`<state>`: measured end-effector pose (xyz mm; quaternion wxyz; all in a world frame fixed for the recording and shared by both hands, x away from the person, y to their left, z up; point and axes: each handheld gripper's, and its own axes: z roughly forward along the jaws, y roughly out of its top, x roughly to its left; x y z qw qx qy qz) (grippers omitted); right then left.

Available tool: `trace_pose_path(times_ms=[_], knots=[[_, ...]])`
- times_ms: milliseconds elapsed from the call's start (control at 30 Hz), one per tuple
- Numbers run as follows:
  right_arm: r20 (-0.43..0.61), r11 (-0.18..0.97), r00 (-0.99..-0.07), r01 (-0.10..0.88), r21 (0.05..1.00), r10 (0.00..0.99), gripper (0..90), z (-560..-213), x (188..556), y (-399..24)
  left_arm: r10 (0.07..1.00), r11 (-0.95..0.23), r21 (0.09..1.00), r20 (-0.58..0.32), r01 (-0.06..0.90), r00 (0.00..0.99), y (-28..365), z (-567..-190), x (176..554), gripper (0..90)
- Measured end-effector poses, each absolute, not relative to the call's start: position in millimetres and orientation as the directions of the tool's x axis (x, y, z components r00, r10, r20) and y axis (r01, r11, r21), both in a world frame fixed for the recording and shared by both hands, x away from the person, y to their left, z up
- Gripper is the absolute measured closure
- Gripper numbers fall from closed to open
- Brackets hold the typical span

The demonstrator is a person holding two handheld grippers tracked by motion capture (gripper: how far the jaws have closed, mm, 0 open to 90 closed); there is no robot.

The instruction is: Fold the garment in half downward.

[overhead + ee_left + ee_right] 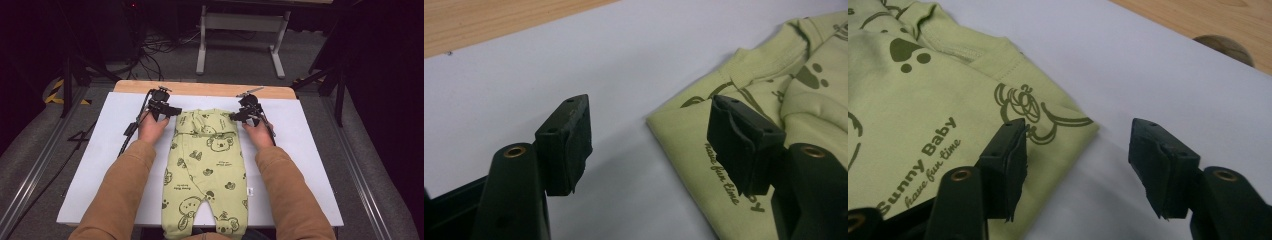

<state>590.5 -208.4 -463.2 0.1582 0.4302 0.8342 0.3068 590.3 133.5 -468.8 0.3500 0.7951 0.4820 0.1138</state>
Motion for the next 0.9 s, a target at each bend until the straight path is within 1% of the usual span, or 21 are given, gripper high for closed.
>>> trace_pose_path(times_ms=[167, 233, 300, 367, 500, 567, 700, 767, 800, 900], knots=[[-0.030, 0.478, -0.593, 0.617, 0.625, 0.805, 45.8, -468, 590, -202, 0.838, -0.322, 0.648, -0.144, 0.690, 0.526, 127, -476, 591, 36.9], [-0.029, 0.479, -0.594, 0.619, 0.623, 0.804, 47.0, -468, 590, -202, 0.836, -0.324, 0.645, -0.147, 0.692, 0.528, 125, -478, 591, 39.4], [-0.022, 0.476, -0.593, 0.623, 0.621, 0.805, 48.5, -468, 590, -201, 0.833, -0.350, 0.636, -0.125, 0.688, 0.539, 121, -483, 591, 39.8], [-0.013, 0.472, -0.592, 0.628, 0.619, 0.806, 49.2, -468, 590, -202, 0.837, -0.367, 0.636, -0.092, 0.678, 0.539, 119, -483, 590, 42.9], [-0.012, 0.472, -0.592, 0.630, 0.617, 0.806, 50.1, -468, 591, -202, 0.843, -0.356, 0.644, -0.092, 0.677, 0.531, 120, -484, 588, 45.1], [-0.015, 0.478, -0.596, 0.629, 0.614, 0.803, 52.1, -468, 590, -201, 0.844, -0.360, 0.644, -0.083, 0.675, 0.530, 120, -484, 588, 45.6], [-0.009, 0.473, -0.594, 0.630, 0.615, 0.804, 52.3, -468, 590, -201, 0.847, -0.359, 0.642, -0.081, 0.677, 0.526, 118, -483, 587, 47.0], [-0.006, 0.471, -0.594, 0.632, 0.616, 0.805, 53.6, -468, 590, -201, 0.845, -0.362, 0.644, -0.079, 0.674, 0.528, 118, -483, 586, 51.3], [-0.003, 0.470, -0.595, 0.632, 0.616, 0.804, 55.3, -468, 590, -201, 0.841, -0.369, 0.640, -0.078, 0.674, 0.535, 117, -483, 586, 55.2], [0.011, 0.469, -0.602, 0.634, 0.615, 0.798, 63.8, -467, 590, -201, 0.827, -0.395, 0.629, -0.075, 0.670, 0.558, 111, -480, 583, 72.8]])
